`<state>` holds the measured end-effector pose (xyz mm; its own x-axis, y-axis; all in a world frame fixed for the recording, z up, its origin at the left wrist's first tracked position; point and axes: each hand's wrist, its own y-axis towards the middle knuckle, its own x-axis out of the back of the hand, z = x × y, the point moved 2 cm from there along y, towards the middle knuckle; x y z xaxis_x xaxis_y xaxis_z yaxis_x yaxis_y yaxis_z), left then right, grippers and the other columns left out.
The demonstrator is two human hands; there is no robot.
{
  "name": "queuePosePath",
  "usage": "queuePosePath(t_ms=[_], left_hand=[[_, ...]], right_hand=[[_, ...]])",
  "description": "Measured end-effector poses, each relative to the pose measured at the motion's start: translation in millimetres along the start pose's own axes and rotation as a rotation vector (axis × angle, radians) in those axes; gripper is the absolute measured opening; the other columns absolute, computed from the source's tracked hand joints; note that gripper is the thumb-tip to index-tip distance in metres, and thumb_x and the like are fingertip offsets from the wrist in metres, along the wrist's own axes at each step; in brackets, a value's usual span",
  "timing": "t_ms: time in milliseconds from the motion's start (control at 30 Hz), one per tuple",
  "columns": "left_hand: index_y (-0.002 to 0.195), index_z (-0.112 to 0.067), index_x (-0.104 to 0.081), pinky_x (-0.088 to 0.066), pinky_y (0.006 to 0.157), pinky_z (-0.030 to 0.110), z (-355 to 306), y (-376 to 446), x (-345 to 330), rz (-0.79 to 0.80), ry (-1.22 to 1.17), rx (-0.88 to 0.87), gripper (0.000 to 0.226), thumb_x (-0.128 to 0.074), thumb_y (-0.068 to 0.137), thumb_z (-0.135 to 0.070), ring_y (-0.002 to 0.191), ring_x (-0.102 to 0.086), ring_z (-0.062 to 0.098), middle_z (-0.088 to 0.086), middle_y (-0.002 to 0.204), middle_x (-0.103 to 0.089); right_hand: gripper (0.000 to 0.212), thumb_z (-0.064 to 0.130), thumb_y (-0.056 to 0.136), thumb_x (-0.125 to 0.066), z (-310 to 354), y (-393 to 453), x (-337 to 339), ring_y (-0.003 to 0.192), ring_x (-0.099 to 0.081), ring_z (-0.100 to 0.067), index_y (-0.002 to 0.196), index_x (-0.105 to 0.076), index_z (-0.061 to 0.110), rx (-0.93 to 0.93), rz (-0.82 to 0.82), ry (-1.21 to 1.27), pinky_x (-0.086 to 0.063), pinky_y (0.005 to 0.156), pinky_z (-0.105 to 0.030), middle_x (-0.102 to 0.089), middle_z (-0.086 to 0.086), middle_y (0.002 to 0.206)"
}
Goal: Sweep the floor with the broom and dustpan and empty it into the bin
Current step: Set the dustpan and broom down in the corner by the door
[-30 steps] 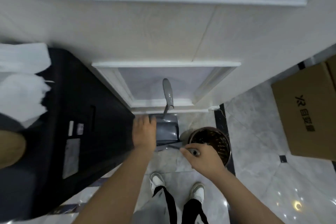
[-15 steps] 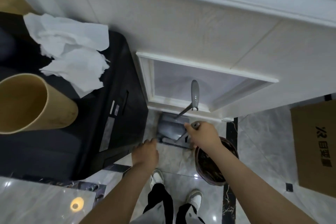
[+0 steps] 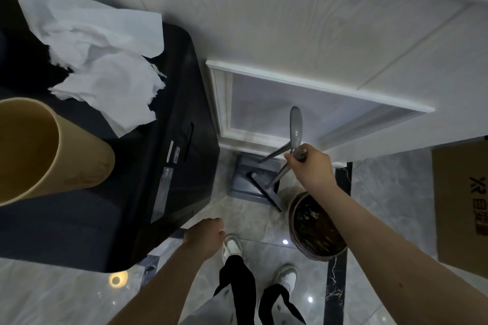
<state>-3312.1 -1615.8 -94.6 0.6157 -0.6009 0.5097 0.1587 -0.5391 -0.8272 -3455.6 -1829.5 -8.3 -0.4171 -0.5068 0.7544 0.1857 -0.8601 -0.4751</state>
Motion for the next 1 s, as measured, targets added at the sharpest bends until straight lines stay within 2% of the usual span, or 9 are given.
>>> queuePosePath(t_ms=[133, 200, 367, 467, 533, 667, 800, 900, 1000], left_hand=[[0.122, -0.018, -0.051, -0.044, 0.089, 0.033, -2.8, 8.5, 1.7, 0.0, -0.003, -0.027, 0.033, -0.037, 0.095, -0.03, 0.114, -0.054, 0.023, 0.006, 0.125, -0.058], [0.123, -0.018, -0.051, -0.044, 0.089, 0.033, -3.5, 11.2, 2.4, 0.004, -0.006, -0.027, 0.033, -0.037, 0.095, -0.029, 0.114, -0.054, 0.023, 0.006, 0.125, -0.058], [0.123, -0.017, -0.051, -0.044, 0.089, 0.033, -4.2, 15.2, 1.2, 0.014, 0.008, -0.027, 0.033, -0.036, 0.096, -0.029, 0.114, -0.053, 0.024, 0.006, 0.125, -0.057], [0.122, -0.016, -0.051, -0.044, 0.087, 0.033, -1.3, 14.8, -0.1, 0.002, 0.026, -0.045, 0.032, -0.036, 0.096, -0.029, 0.114, -0.054, 0.024, 0.007, 0.124, -0.058], [0.12, -0.016, -0.052, -0.044, 0.087, 0.033, 3.1, 13.7, -1.3, -0.013, 0.032, -0.044, 0.032, -0.036, 0.096, -0.029, 0.114, -0.054, 0.024, 0.006, 0.123, -0.058], [0.118, -0.018, -0.053, -0.045, 0.089, 0.035, 15.3, 13.7, -5.0, -0.014, 0.049, -0.028, 0.031, -0.036, 0.096, -0.03, 0.113, -0.055, 0.022, 0.004, 0.122, -0.06], [0.117, -0.018, -0.053, -0.043, 0.088, 0.035, 16.6, 15.0, -8.1, -0.008, 0.073, -0.015, 0.03, -0.035, 0.096, -0.031, 0.111, -0.056, 0.023, 0.005, 0.121, -0.06], [0.118, -0.018, -0.052, -0.044, 0.084, 0.033, 12.9, 14.4, -6.8, -0.005, 0.053, -0.026, 0.03, -0.036, 0.096, -0.03, 0.11, -0.056, 0.022, 0.005, 0.121, -0.06], [0.114, -0.016, -0.055, -0.046, 0.084, 0.033, 8.0, 16.6, -1.5, -0.018, 0.023, -0.033, 0.029, -0.037, 0.095, -0.028, 0.105, -0.057, 0.023, 0.007, 0.116, -0.061]], right_hand=[[0.021, 0.028, 0.091, -0.057, 6.4, -5.1, -0.1, 0.073, -0.057, -0.025, 0.094, -0.064, 0.008, 0.099, 0.057, -0.083, -0.039, 0.063, -0.023, -0.058, -0.007, 0.077], [0.02, 0.025, 0.09, -0.057, 10.1, -9.1, 0.5, 0.079, -0.062, -0.028, 0.091, -0.065, 0.007, 0.16, 0.065, -0.106, -0.038, 0.063, -0.021, -0.063, -0.01, 0.082], [0.022, 0.024, 0.089, -0.056, 27.0, -4.4, -2.7, 0.083, -0.063, -0.03, 0.082, -0.063, 0.004, 0.268, 0.196, -0.201, -0.051, 0.069, -0.031, -0.065, -0.014, 0.082], [0.025, 0.026, 0.091, -0.057, 25.7, 2.0, -12.1, 0.083, -0.063, -0.027, 0.093, -0.064, 0.002, 0.23, 0.24, -0.194, -0.049, 0.068, -0.028, -0.06, -0.009, 0.078], [0.023, 0.027, 0.09, -0.058, 19.4, 3.1, -14.1, 0.08, -0.062, -0.024, 0.095, -0.063, 0.005, 0.167, 0.192, -0.124, -0.049, 0.069, -0.028, -0.061, -0.007, 0.082], [0.019, 0.025, 0.09, -0.059, 11.6, -0.3, -13.2, 0.076, -0.061, -0.026, 0.079, -0.056, 0.01, 0.111, 0.07, -0.053, -0.044, 0.066, -0.026, -0.062, -0.008, 0.08], [0.009, 0.014, 0.09, -0.055, 13.4, -5.9, -13.3, 0.076, -0.065, -0.033, 0.085, -0.06, 0.009, 0.065, 0.196, 0.016, -0.057, 0.076, -0.043, -0.061, -0.011, 0.081], [0.014, 0.01, 0.086, -0.056, 19.1, -10.8, -2.1, 0.059, -0.058, -0.018, 0.085, -0.07, 0.006, 0.056, 0.267, 0.024, -0.059, 0.061, -0.029, -0.06, -0.006, 0.084], [0.027, 0.031, 0.086, -0.065, 29.0, -18.0, 15.2, 0.062, -0.054, -0.01, 0.083, -0.075, 0.006, 0.122, 0.219, -0.045, -0.047, 0.059, -0.021, -0.06, -0.001, 0.07]])
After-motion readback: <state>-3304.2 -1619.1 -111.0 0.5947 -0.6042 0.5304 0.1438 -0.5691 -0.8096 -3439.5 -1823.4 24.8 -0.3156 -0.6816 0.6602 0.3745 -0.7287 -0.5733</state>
